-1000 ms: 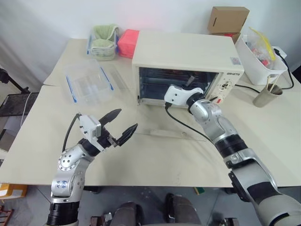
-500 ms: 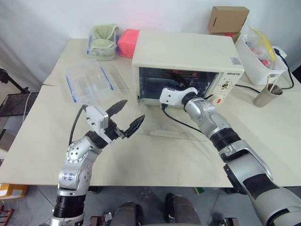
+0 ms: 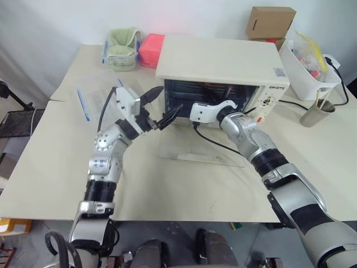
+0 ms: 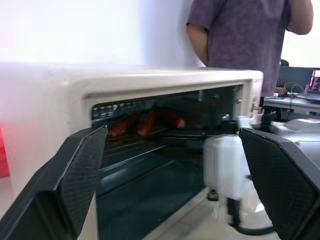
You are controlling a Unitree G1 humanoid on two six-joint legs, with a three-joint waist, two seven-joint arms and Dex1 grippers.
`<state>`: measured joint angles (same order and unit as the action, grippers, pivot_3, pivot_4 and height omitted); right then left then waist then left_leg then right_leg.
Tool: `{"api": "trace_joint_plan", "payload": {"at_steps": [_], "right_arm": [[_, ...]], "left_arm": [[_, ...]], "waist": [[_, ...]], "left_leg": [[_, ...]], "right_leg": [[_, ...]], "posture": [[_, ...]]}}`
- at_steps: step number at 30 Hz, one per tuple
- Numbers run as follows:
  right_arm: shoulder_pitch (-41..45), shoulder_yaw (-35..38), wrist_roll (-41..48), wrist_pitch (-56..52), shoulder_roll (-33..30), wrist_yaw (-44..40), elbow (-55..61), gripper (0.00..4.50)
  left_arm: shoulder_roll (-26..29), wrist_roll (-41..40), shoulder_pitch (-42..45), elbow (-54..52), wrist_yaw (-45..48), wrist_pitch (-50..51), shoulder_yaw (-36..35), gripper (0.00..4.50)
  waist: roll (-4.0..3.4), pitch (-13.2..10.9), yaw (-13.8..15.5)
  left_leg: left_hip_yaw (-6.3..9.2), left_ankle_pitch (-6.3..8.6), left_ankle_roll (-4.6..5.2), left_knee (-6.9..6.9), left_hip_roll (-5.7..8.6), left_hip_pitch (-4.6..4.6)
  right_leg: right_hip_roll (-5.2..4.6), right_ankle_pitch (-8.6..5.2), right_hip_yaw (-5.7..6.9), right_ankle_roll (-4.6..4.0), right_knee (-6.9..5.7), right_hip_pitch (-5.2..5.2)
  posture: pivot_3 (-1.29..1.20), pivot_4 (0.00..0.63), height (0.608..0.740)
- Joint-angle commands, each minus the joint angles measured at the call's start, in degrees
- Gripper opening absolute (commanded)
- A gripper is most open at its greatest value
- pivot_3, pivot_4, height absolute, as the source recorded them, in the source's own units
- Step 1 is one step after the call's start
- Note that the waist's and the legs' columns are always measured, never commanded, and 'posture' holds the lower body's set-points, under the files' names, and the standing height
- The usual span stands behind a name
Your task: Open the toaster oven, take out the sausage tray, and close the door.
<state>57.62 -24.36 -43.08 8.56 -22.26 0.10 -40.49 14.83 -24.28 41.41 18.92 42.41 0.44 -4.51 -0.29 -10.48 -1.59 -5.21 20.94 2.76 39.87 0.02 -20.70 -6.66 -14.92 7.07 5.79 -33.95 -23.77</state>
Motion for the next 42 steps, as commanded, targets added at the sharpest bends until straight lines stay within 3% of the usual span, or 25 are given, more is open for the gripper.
{"api": "trace_joint_plan", "payload": {"at_steps": [1,16,27,30,35,42], "right_arm": [[-1.5,2.6,2.5,0.3,-1.0,-1.3,8.5,0.02],[-30.8,9.3,2.1,-9.4,-6.8,-17.6,53.6,0.02],[-44.9,13.0,0.5,-9.2,-10.7,-21.6,66.7,0.02],[-46.4,13.1,0.7,-8.9,-11.1,-22.6,68.1,0.02],[-49.4,13.8,1.6,-8.0,-11.3,-24.8,71.2,0.02],[-51.3,15.7,4.0,-3.4,-13.7,-26.1,73.8,0.02]], "left_arm": [[0.2,-0.2,3.1,3.9,2.0,-1.7,-1.4,4.5],[-0.4,-1.7,6.5,10.3,6.7,1.0,-2.6,4.5],[0.7,-4.7,3.3,4.3,7.2,8.6,-4.0,4.5],[1.7,-5.7,1.1,-0.1,4.8,15.0,-4.2,4.5],[6.6,-13.4,-4.5,-11.0,1.0,36.5,-5.8,4.5],[7.6,-34.3,-4.2,-12.9,-13.3,71.5,-18.2,4.5]], "waist": [[0.0,0.0,0.0],[0.01,0.0,1.5],[0.02,0.0,1.7],[0.02,0.0,1.7],[0.03,0.0,1.7],[0.03,0.0,1.7]], "left_leg": [[0.01,0.0,0.0,0.0,0.0,-0.01],[0.24,-0.01,0.0,0.19,0.0,-0.47],[0.17,-0.13,-0.05,0.22,0.05,-0.37],[0.2,-0.13,-0.05,0.2,0.06,-0.39],[0.28,-0.13,-0.05,0.19,0.06,-0.4],[0.46,-0.13,-0.05,0.23,0.07,-0.34]], "right_leg": [[0.0,0.0,0.06,0.0,0.01,-0.01],[0.02,0.01,0.34,0.01,0.01,-0.23],[0.02,0.02,0.22,0.04,-0.04,-0.21],[0.01,0.02,0.24,0.04,-0.02,-0.21],[0.0,0.02,0.25,0.04,-0.03,-0.21],[-0.04,0.02,-0.18,0.03,-0.03,-0.08]], "posture": [[0.0,0.15,0.74],[0.0,0.15,0.74],[0.0,0.15,0.74],[0.0,0.15,0.74],[0.0,0.15,0.74],[0.0,0.15,0.74]]}}
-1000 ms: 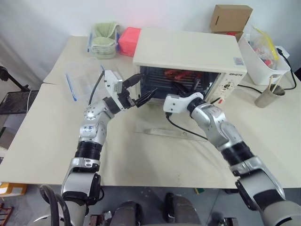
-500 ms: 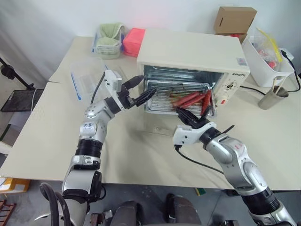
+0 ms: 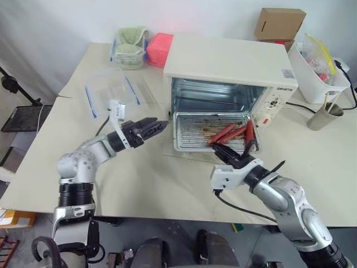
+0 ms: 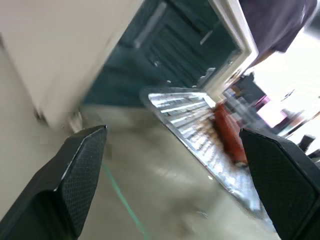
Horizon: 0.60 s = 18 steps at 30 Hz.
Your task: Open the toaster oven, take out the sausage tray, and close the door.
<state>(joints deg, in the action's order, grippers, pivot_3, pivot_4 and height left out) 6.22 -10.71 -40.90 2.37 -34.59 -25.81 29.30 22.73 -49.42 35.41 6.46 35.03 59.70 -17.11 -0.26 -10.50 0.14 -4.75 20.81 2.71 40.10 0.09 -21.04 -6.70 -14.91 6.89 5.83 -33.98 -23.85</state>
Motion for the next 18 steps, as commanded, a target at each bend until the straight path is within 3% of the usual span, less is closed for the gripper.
{"api": "trace_joint_plan", "payload": {"at_steps": [1,4,10,14,18], "right_arm": [[0.3,2.0,2.4,3.6,-1.7,-0.5,3.9,0.02],[1.6,1.8,3.7,6.5,-2.8,-0.7,2.1,0.02],[4.2,0.7,5.6,10.6,-3.6,-1.6,-1.1,0.02],[5.9,0.3,6.8,12.2,-3.6,-2.6,-2.8,0.0],[5.7,0.6,8.3,12.5,-3.6,-4.0,-3.6,0.0]], "left_arm": [[-0.2,-11.6,2.4,0.2,-7.4,17.4,-6.9,4.5],[-1.2,-15.4,3.5,0.7,-11.8,26.1,-9.5,4.5],[-7.6,-19.3,6.0,2.4,-21.0,32.0,-15.6,4.5],[-11.1,-23.3,4.3,2.5,-27.3,32.8,-16.2,3.67],[-11.7,-28.0,3.0,2.9,-31.8,32.8,-16.0,2.24]], "waist": [[0.0,0.0,-0.1],[0.0,0.0,-0.2],[0.03,0.0,0.0],[0.04,0.0,-0.1],[0.04,0.0,-0.1]], "left_leg": [[0.04,0.0,0.0,0.0,0.0,0.02],[0.05,0.0,-0.03,-0.01,0.0,0.06],[0.08,-0.02,-0.07,-0.02,0.04,0.2],[0.05,-0.01,-0.09,-0.06,0.07,0.35],[0.04,-0.01,-0.12,-0.07,0.04,0.38]], "right_leg": [[0.01,0.0,-0.04,0.0,0.01,0.02],[0.03,0.0,-0.05,0.0,0.01,0.06],[0.04,-0.01,-0.1,-0.01,0.01,0.18],[0.05,-0.01,-0.21,-0.01,0.0,0.28],[0.08,-0.01,-0.25,-0.02,-0.02,0.28]], "posture": [[0.0,0.15,0.74],[0.0,0.15,0.74],[0.0,0.15,0.74],[0.0,0.15,0.74],[0.0,0.15,0.74]]}}
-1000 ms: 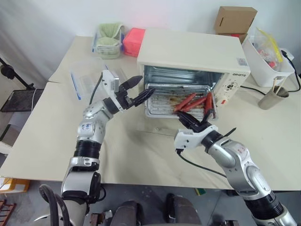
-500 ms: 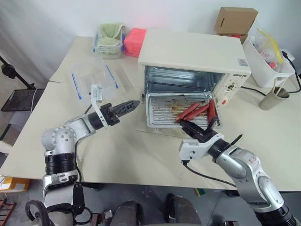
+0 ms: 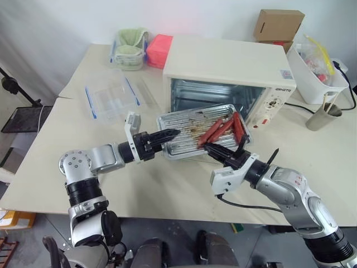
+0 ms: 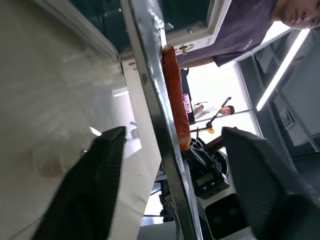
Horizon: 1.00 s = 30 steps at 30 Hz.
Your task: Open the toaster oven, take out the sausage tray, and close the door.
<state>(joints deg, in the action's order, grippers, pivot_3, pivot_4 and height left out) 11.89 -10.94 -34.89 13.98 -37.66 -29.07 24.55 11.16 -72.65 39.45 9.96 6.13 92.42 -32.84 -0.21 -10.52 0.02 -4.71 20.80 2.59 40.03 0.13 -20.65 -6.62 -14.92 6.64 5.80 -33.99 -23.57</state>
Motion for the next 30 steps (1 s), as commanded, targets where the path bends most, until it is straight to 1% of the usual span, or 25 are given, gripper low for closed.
{"api": "trace_joint_plan", "payload": {"at_steps": [1,2,4,6,9,13,17,19,20,22,25,26,27,30], "right_arm": [[-0.2,0.9,3.0,0.8,-0.7,-1.4,0.9,0.0],[-0.4,1.0,3.6,0.8,-0.7,-1.8,0.7,0.0],[-0.8,1.3,4.7,0.5,-0.7,-2.4,0.5,0.0],[-1.0,1.7,6.4,0.2,-0.4,-3.0,0.3,0.0],[-0.9,2.0,6.1,0.4,-0.6,-2.7,0.3,0.0],[-0.7,2.1,6.4,0.2,-0.7,-2.9,0.3,0.0],[-0.7,2.5,7.8,-0.9,-0.2,-3.3,0.5,0.0],[-0.7,2.6,8.9,-1.6,0.0,-4.0,0.8,0.57],[-0.5,2.6,8.9,-1.4,-0.2,-4.0,0.8,0.74],[-0.4,2.8,8.9,-0.9,-0.6,-3.8,0.9,1.46],[-0.4,3.1,8.9,0.1,-1.2,-3.6,1.0,2.36],[-0.5,3.2,9.5,0.8,-1.4,-3.7,1.0,2.74],[-0.7,3.4,10.1,1.2,-1.5,-3.8,1.2,2.99],[-1.9,4.4,11.9,2.7,-1.8,-3.5,2.2,2.99]], "left_arm": [[-0.4,-5.7,-1.4,-0.3,-4.3,0.1,-0.3,2.18],[-0.6,-6.7,-1.7,-0.1,-5.5,0.1,-0.4,1.98],[-1.2,-8.8,-2.0,0.8,-8.1,-0.1,-0.7,1.43],[-1.6,-11.6,-2.2,1.9,-10.6,-0.7,-0.6,0.72],[-1.6,-16.7,-3.0,3.3,-14.6,-2.6,0.4,0.02],[-0.7,-26.0,-4.9,4.3,-21.1,-7.3,3.7,0.02],[1.6,-36.9,-7.6,3.7,-28.2,-13.9,9.5,0.02],[2.3,-39.9,-8.5,3.2,-29.5,-16.0,11.4,0.0],[2.4,-40.3,-8.6,3.1,-29.4,-16.5,11.8,0.0],[1.9,-40.4,-8.9,2.8,-29.0,-17.3,11.7,0.0],[0.9,-40.4,-9.2,2.5,-29.2,-18.3,10.7,0.0],[0.6,-40.4,-9.4,2.4,-29.7,-18.7,10.4,0.0],[0.5,-40.4,-9.6,2.3,-30.3,-19.0,10.2,0.0],[1.0,-40.4,-10.4,1.9,-31.2,-19.0,10.0,0.0]], "waist": [[0.0,0.0,0.0],[0.0,0.0,0.0],[0.0,0.0,0.2],[0.0,0.0,0.3],[0.0,0.0,0.3],[0.01,0.0,0.2],[0.0,0.0,0.3],[0.0,0.0,0.2],[0.0,0.0,0.2],[0.0,0.0,0.4],[0.0,0.0,0.5],[0.0,0.0,0.6],[0.01,0.0,0.7],[0.01,0.0,0.7]], "left_leg": [[-0.03,0.0,0.0,0.0,0.01,0.01],[-0.03,0.0,-0.01,-0.01,0.01,0.05],[-0.04,0.0,-0.01,-0.03,0.01,0.11],[-0.04,0.0,-0.01,-0.02,0.02,0.11],[-0.09,0.0,-0.01,-0.02,0.02,0.13],[-0.11,0.01,-0.03,-0.03,0.02,0.18],[-0.12,0.02,-0.05,-0.03,0.02,0.22],[-0.12,0.02,-0.05,-0.03,0.02,0.22],[-0.12,0.03,-0.05,-0.03,0.02,0.23],[-0.14,0.02,-0.05,-0.02,0.03,0.23],[-0.25,0.02,-0.05,-0.03,0.05,0.24],[-0.27,0.02,-0.04,-0.03,0.04,0.24],[-0.29,0.02,-0.04,-0.03,0.04,0.24],[-0.34,0.02,-0.04,-0.06,0.03,0.28]], "right_leg": [[0.0,0.0,-0.03,0.0,-0.01,0.0],[0.0,0.0,-0.04,0.0,0.0,0.03],[0.0,0.0,-0.06,0.0,-0.01,0.07],[-0.02,0.0,-0.07,0.0,-0.01,0.08],[-0.01,0.0,-0.13,0.0,-0.02,0.07],[-0.01,0.0,-0.18,0.0,-0.05,0.07],[-0.03,0.0,-0.21,0.0,-0.07,0.07],[-0.03,0.0,-0.23,0.0,-0.08,0.07],[-0.03,0.0,-0.24,-0.01,-0.08,0.07],[-0.01,0.0,-0.23,-0.01,-0.08,0.08],[0.02,0.0,-0.28,-0.01,-0.07,0.08],[0.03,0.0,-0.3,-0.01,-0.07,0.07],[0.03,0.0,-0.31,-0.01,-0.06,0.07],[0.06,0.0,-0.36,-0.01,-0.06,0.07]], "posture": [[0.0,0.15,0.74],[0.0,0.15,0.74],[0.0,0.15,0.74],[0.0,0.15,0.74],[0.0,0.15,0.74],[0.0,0.15,0.74],[0.0,0.15,0.74],[0.0,0.15,0.74],[0.0,0.15,0.74],[0.0,0.15,0.74],[0.0,0.15,0.74],[0.0,0.15,0.74],[0.0,0.15,0.74],[0.0,0.15,0.74]]}}
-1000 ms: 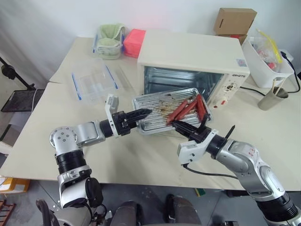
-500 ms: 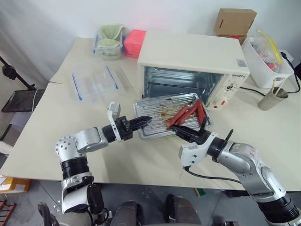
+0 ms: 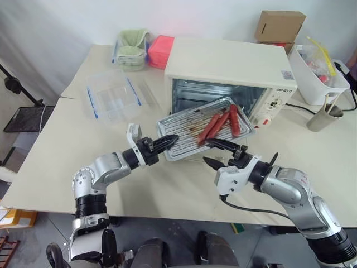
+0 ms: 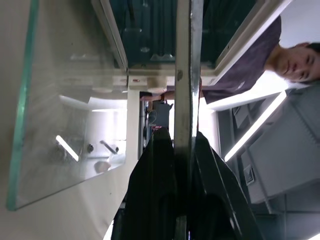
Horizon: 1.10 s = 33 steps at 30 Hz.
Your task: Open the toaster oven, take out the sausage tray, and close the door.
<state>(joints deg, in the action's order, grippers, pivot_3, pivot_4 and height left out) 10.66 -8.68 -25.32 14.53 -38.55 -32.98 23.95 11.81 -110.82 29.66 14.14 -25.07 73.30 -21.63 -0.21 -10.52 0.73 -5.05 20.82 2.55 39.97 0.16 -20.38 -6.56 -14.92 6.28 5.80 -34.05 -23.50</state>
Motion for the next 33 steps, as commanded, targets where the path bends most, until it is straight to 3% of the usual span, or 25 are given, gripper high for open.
{"api": "trace_joint_plan", "payload": {"at_steps": [1,6,7,9,16,21,24,33], "right_arm": [[-1.2,2.7,3.1,2.8,-0.9,0.6,3.1,2.99],[-5.4,5.9,11.2,6.4,-1.8,-0.8,3.8,2.99],[-6.4,7.2,13.1,7.6,-2.0,-0.6,3.5,2.82],[-8.6,9.6,17.0,10.6,-3.4,-1.4,1.6,2.37],[-13.1,17.2,25.1,21.0,-7.6,-3.2,-11.8,0.03],[-8.7,20.8,30.0,21.4,-9.2,-4.9,-28.4,0.03],[-5.6,20.5,37.2,15.9,-7.7,-9.7,-35.0,0.03],[-1.1,15.5,48.0,1.0,-3.4,-26.7,-42.7,0.03]], "left_arm": [[0.3,-2.2,-0.9,-2.6,-0.1,0.0,-1.5,0.0],[3.0,-2.2,-3.2,-4.2,1.8,1.1,-3.8,0.0],[3.8,-2.2,-3.9,-4.5,2.9,1.4,-4.7,0.0],[6.1,-2.2,-6.2,-4.6,5.6,2.2,-6.7,0.0],[12.7,-2.2,-17.4,-6.8,13.4,3.5,-11.3,0.0],[9.3,-2.2,-31.1,-17.3,18.7,-1.1,-15.0,0.0],[5.0,-2.2,-36.2,-23.7,18.9,-6.8,-16.9,0.0],[-5.3,-2.2,-43.4,-34.8,13.9,-21.4,-18.9,0.0]], "waist": [[0.0,0.0,0.0],[0.0,0.0,0.2],[0.0,0.0,0.2],[0.0,0.0,0.2],[0.01,0.0,-0.5],[0.0,0.0,-1.0],[0.0,0.0,-0.9],[-0.02,0.0,-0.7]], "left_leg": [[-0.03,0.0,0.0,-0.01,0.0,0.02],[-0.09,0.0,0.0,-0.03,-0.01,0.04],[-0.1,0.0,0.0,-0.04,-0.01,0.05],[-0.12,0.0,0.0,-0.07,-0.02,0.06],[-0.2,0.01,-0.02,-0.17,-0.06,0.17],[-0.22,0.04,-0.06,-0.21,-0.11,0.21],[-0.21,0.08,-0.13,-0.21,-0.2,0.24],[-0.22,0.16,-0.14,-0.17,-0.26,0.25]], "right_leg": [[0.01,0.0,-0.02,0.0,0.0,0.0],[0.02,0.0,-0.09,0.0,0.01,0.0],[0.02,0.0,-0.09,0.0,0.01,-0.01],[0.03,0.0,-0.11,0.0,0.01,-0.01],[0.01,-0.02,-0.21,-0.03,0.04,0.01],[-0.17,-0.03,-0.28,-0.05,0.1,0.02],[-0.39,-0.12,-0.26,-0.22,0.21,0.0],[-0.59,-0.21,-0.13,-0.39,0.13,-0.06]], "posture": [[0.0,0.15,0.74],[0.0,0.15,0.74],[0.0,0.15,0.74],[0.0,0.15,0.74],[0.0,0.15,0.74],[0.0,0.15,0.74],[0.0,0.15,0.74],[0.0,0.15,0.74]]}}
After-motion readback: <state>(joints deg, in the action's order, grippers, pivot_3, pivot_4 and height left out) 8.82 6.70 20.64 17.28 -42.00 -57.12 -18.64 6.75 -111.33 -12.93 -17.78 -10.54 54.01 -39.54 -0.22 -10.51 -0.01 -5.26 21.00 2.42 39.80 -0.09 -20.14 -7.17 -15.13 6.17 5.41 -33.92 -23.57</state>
